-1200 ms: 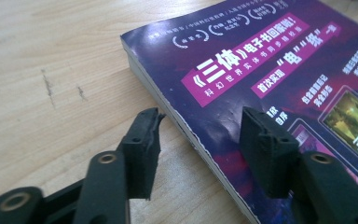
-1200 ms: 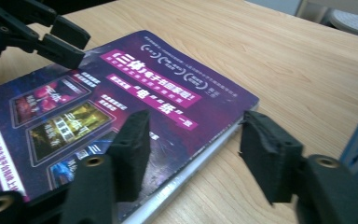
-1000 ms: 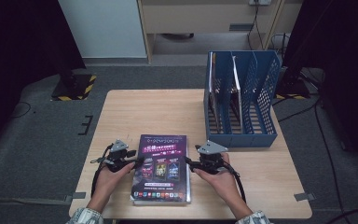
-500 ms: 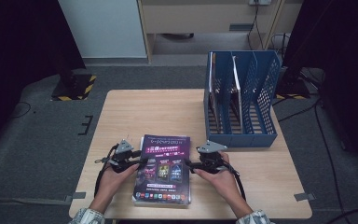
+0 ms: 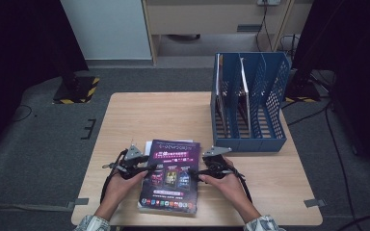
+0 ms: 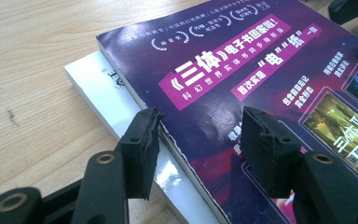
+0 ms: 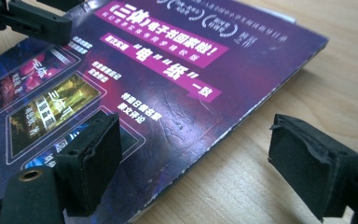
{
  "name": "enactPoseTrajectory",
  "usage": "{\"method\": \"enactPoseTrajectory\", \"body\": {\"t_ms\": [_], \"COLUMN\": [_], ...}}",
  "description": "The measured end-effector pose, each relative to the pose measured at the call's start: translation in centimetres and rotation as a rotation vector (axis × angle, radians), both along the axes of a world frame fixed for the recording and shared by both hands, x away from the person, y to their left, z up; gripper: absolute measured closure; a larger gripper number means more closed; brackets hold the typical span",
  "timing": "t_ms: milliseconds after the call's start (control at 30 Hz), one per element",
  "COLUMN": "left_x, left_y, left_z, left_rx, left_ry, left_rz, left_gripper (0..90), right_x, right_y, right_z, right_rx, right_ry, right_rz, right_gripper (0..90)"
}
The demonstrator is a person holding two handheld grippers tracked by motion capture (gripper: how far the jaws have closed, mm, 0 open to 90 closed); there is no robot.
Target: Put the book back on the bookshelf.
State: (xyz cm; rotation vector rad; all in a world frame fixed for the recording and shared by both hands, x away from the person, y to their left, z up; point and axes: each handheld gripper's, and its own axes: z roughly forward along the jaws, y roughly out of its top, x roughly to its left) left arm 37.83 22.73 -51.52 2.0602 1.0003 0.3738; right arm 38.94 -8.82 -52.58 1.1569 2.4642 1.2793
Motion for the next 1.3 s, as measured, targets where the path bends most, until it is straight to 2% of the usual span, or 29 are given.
{"method": "enactPoseTrajectory", "body": {"t_ms": [100, 300, 333, 433, 567, 733, 833, 967, 1067, 1300], "left_x": [0.0, -0.1, 0.0, 0.0, -0.1, -0.1, 0.0, -0.1, -0.1, -0.1], "left_y": [-0.1, -0.1, -0.1, -0.1, -0.2, -0.1, -0.1, -0.1, -0.1, -0.1], "left_z": [0.0, -0.1, -0.1, -0.1, -0.1, -0.1, -0.2, -0.2, -0.2, -0.2], "left_rx": [0.003, 0.004, 0.003, 0.002, 0.001, -0.001, -0.006, -0.008, -0.009, -0.013], "left_ry": [-0.004, -0.005, -0.005, -0.005, -0.006, -0.004, -0.002, -0.003, -0.003, -0.003], "left_rz": [-0.002, -0.001, -0.001, -0.002, 0.001, 0.001, 0.002, 0.002, 0.004, 0.004], "left_gripper": [46.2, 45.8, 45.8, 45.6, 45.4, 45.3, 45.2, 45.1, 45.0, 44.9], "right_x": [0.2, 0.7, 0.7, 1.0, 1.1, 1.3, 1.2, 1.1, 0.9, 1.2], "right_y": [0.0, 0.1, 0.1, 0.1, 0.2, -0.1, -0.2, 0.2, 0.6, 1.6], "right_z": [-0.2, -0.7, -0.7, -1.0, -1.1, -1.0, -0.6, 0.6, 1.2, 1.9], "right_rx": [0.018, 0.058, 0.066, 0.089, 0.093, 0.126, 0.142, 0.178, 0.193, 0.199], "right_ry": [0.029, 0.049, 0.070, 0.071, 0.071, 0.104, 0.086, 0.031, 0.011, -0.006], "right_rz": [-0.004, 0.016, 0.013, 0.026, 0.031, 0.013, 0.015, 0.022, 0.022, 0.023], "right_gripper": [17.3, 17.7, 17.8, 18.2, 18.2, 26.0, 26.6, 27.2, 27.1, 27.0]}}
